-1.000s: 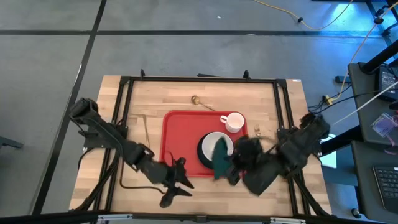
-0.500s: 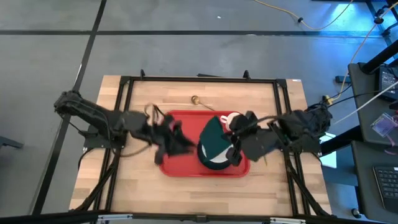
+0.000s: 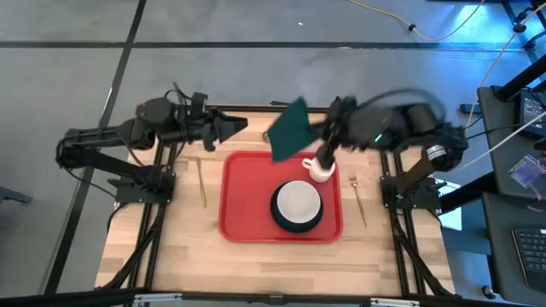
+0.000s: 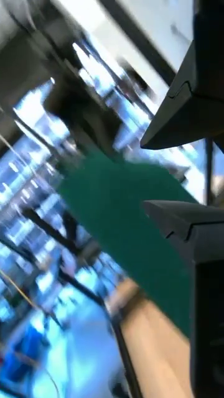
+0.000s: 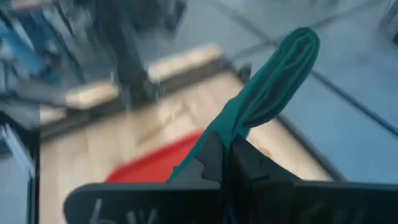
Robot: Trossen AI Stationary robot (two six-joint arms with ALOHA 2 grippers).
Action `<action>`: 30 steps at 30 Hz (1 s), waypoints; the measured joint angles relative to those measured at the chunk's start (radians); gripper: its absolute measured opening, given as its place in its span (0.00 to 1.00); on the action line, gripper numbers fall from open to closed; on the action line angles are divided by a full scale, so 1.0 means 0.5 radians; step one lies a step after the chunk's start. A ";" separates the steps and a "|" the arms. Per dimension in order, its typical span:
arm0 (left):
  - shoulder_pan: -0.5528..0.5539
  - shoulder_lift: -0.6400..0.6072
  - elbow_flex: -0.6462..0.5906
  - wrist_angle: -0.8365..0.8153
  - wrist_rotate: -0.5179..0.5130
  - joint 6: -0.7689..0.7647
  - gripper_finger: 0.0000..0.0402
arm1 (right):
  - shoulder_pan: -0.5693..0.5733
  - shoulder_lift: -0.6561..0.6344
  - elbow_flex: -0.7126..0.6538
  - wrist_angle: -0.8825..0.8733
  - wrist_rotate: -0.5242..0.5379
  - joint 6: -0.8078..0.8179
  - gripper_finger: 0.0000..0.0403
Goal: Set up tray
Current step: Put the dark green napkin on the orange tray to the left of the black plate
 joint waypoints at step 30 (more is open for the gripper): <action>0.488 -0.525 -1.954 2.080 0.378 -0.579 0.34 | -0.239 0.056 -0.043 0.128 -0.233 -0.126 0.01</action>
